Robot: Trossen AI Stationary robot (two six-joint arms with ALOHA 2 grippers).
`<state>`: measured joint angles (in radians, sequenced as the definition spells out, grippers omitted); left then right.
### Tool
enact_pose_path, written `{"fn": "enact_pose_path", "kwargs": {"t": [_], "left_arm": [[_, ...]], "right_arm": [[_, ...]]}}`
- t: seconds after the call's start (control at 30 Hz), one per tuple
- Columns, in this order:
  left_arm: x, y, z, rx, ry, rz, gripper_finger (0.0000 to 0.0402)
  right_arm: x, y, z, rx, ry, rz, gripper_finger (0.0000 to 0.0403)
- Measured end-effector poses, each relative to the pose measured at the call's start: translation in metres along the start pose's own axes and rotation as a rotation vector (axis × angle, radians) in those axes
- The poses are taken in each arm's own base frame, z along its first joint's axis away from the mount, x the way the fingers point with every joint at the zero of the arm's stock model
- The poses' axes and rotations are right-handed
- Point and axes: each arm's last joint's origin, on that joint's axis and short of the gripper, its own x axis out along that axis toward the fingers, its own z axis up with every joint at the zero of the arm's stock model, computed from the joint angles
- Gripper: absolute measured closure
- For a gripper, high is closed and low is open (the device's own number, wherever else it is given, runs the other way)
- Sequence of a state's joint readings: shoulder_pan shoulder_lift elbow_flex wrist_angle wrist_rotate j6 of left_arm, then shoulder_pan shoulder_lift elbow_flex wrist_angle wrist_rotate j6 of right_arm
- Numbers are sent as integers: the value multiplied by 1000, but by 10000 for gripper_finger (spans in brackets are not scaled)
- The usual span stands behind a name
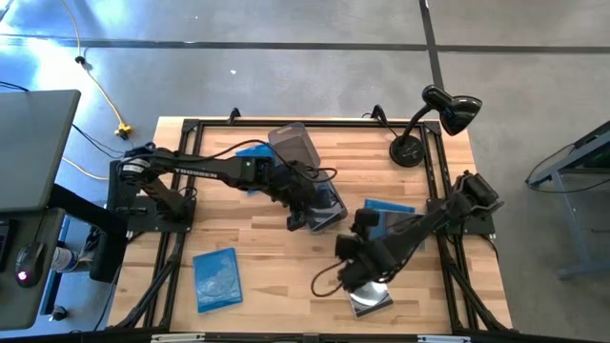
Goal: Pick & place jewel cases by type
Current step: Put the left black CD case into the bottom black bin
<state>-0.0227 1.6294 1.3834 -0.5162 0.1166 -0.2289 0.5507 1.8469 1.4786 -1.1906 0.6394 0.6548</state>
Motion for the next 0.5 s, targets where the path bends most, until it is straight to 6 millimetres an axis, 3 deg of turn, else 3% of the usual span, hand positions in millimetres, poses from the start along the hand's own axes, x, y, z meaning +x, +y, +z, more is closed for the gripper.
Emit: {"fn": "enact_pose_path", "kwargs": {"t": [0.3,0.5], "left_arm": [[1,-13,-3,25,9,-23,234],[1,-11,-3,42,0,20,234]], "right_arm": [[37,18,-40,-72,94,16,200],[50,20,-53,-79,159,50,174]]}}
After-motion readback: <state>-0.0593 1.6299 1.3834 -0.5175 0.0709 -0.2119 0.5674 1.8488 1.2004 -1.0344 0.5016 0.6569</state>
